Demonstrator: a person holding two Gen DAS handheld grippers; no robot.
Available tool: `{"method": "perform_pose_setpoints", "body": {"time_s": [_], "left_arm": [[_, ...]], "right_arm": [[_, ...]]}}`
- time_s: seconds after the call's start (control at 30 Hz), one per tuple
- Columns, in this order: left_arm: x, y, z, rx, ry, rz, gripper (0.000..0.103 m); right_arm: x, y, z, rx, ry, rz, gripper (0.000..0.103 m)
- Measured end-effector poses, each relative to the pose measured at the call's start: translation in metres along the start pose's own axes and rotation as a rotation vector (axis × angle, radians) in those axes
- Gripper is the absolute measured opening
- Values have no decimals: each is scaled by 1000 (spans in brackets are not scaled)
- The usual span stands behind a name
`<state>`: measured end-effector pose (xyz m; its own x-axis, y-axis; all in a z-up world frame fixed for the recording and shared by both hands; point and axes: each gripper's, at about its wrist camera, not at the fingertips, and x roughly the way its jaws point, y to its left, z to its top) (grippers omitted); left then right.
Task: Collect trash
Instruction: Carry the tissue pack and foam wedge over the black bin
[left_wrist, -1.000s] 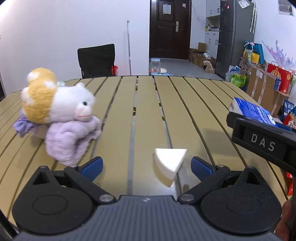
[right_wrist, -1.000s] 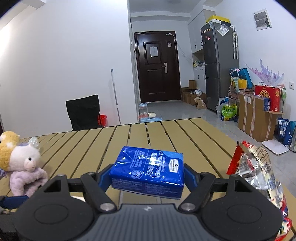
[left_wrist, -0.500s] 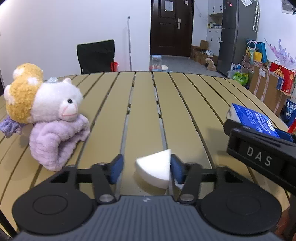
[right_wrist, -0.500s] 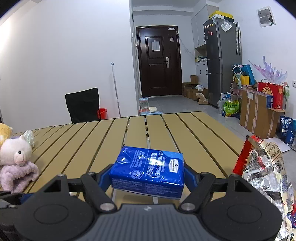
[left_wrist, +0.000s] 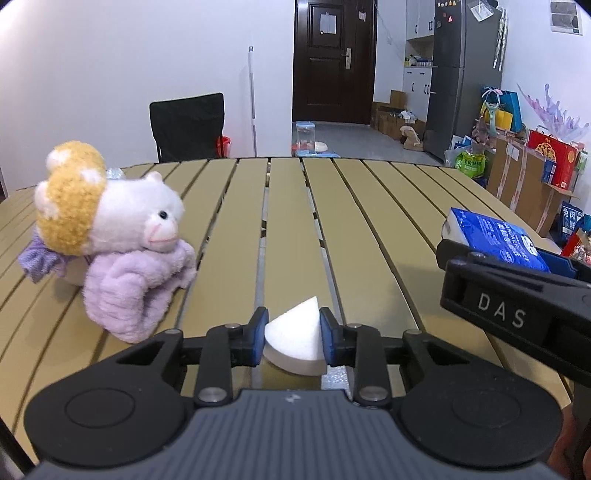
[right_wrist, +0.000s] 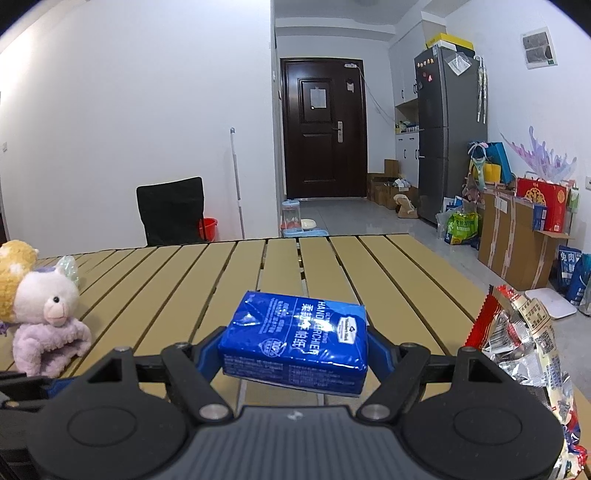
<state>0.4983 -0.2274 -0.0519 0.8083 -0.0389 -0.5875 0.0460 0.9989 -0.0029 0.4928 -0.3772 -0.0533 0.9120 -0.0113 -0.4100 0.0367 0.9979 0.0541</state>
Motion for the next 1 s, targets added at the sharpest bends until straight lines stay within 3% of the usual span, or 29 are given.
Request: {"method": "perform_pose_setpoints", "body": {"time_s": [0.63,1.0], "left_arm": [[-71,53,-8,-44,-57,45,30],[-124,87,-25,-51,-84,54,30]], "right_arm": [[-71,42,1,-75,-41,27,76],[-129,70,-19,-87,-57,51,76]]}}
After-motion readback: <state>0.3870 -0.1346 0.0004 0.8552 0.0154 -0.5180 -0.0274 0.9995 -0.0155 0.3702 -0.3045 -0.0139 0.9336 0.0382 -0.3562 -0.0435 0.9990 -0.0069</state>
